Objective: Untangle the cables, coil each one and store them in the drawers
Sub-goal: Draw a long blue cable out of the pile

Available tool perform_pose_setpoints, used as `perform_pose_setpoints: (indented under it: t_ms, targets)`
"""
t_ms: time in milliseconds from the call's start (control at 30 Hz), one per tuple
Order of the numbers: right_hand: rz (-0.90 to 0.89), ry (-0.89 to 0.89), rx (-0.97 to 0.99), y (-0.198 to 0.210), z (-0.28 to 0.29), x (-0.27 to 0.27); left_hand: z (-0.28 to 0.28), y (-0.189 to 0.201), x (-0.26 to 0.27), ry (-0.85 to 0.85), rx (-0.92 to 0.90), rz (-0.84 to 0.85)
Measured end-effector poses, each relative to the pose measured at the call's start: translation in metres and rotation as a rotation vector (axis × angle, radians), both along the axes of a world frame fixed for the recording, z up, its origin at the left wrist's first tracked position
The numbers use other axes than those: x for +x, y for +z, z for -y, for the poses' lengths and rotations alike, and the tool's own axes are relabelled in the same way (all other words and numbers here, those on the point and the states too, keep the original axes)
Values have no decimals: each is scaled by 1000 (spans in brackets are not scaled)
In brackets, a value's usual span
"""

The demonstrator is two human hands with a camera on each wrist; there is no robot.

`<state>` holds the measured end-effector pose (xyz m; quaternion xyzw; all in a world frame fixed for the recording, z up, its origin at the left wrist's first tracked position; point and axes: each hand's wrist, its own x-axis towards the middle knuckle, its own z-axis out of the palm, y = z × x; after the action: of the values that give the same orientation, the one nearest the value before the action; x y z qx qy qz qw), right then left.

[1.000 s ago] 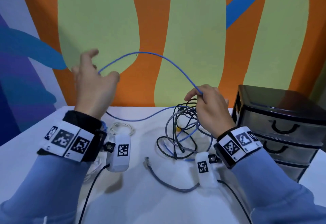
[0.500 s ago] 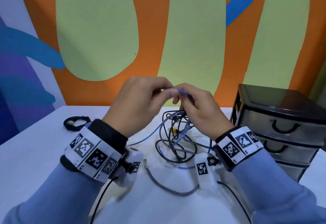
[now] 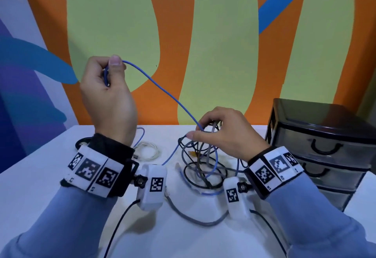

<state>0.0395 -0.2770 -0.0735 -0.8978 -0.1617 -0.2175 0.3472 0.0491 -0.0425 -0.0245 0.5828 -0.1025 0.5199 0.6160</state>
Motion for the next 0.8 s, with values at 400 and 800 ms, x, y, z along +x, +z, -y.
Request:
perform_pose_setpoints:
  t_ms: [400,800]
  targets:
    - [27,25,110,-4,2,3,16,-5,-19,134,1114,-75]
    - [-13,273,128,-3,-5,-7,26,-30,-6,195,1031,-219]
